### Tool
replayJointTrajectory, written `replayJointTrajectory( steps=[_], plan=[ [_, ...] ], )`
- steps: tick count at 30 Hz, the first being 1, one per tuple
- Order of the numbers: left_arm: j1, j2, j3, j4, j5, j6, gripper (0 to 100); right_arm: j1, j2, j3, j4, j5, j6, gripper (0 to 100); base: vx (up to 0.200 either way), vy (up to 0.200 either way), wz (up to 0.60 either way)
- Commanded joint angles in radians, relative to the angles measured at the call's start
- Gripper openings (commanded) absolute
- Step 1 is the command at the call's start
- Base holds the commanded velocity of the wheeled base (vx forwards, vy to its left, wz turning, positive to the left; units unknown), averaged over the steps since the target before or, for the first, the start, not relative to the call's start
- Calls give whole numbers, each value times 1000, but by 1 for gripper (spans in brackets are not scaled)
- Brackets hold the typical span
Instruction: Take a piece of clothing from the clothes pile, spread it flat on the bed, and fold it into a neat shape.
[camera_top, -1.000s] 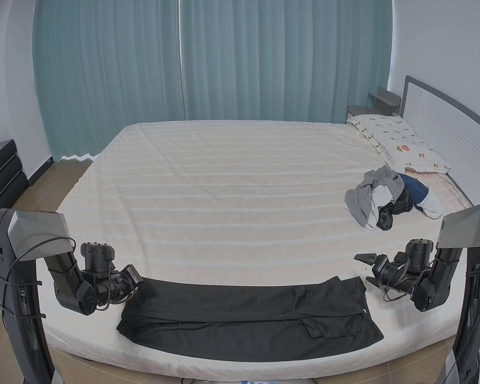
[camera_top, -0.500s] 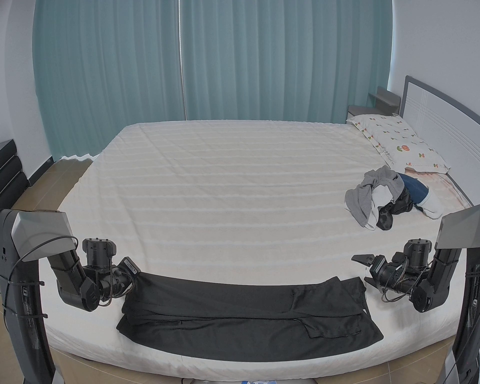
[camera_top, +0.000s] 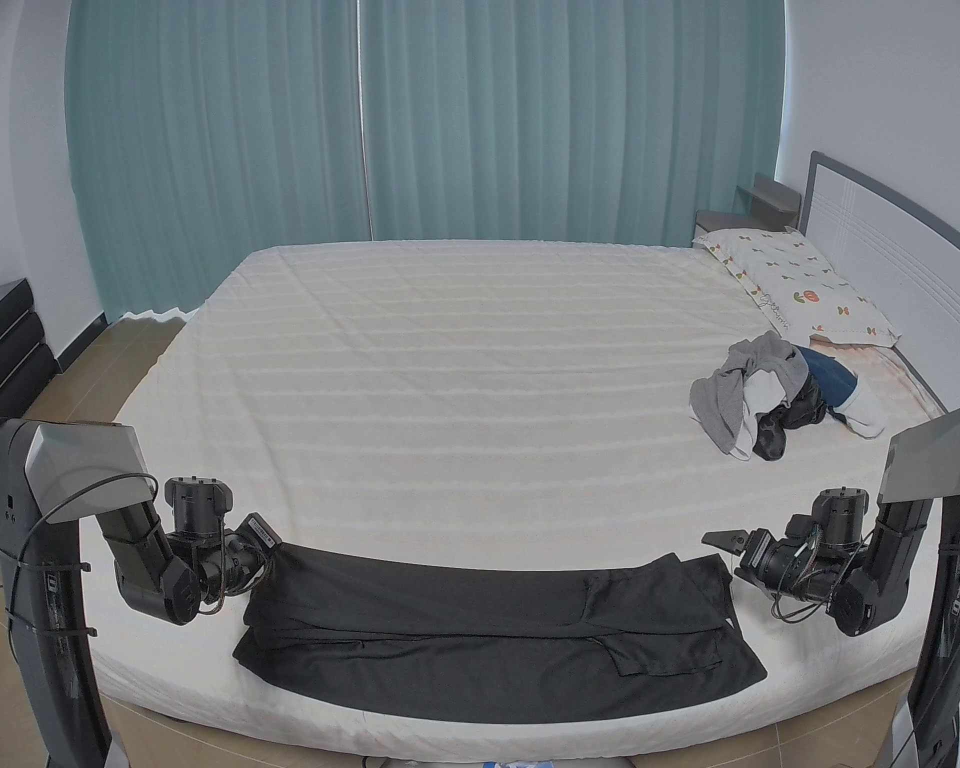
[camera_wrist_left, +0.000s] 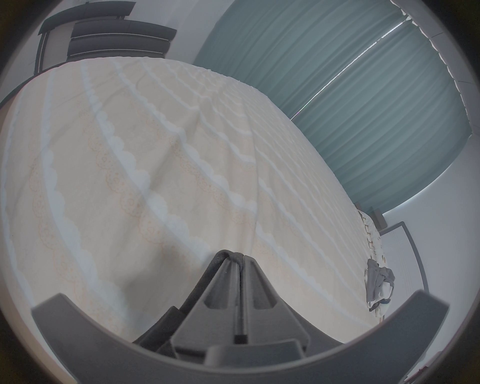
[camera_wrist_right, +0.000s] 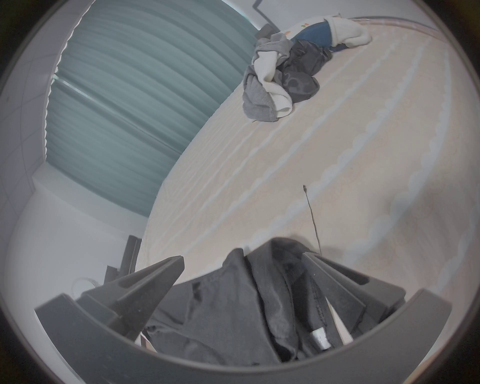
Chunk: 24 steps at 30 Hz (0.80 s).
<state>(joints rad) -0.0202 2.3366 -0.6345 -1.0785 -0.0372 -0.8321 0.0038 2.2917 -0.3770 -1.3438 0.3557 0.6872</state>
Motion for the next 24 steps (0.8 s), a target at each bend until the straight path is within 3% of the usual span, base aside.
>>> replayJointTrajectory(
  steps=[1, 16, 24],
  plan=[
    [-1, 10, 7, -18, 0, 1, 0, 10, -20, 23, 0, 0, -11, 100, 0, 0, 0],
    [-1, 10, 7, -18, -1, 1, 0, 54, 8, 15, 91, -4, -46, 100, 0, 0, 0],
    [-1, 12, 7, -18, -1, 1, 0, 51, 64, -97, 120, -29, -44, 100, 0, 0, 0]
  ],
)
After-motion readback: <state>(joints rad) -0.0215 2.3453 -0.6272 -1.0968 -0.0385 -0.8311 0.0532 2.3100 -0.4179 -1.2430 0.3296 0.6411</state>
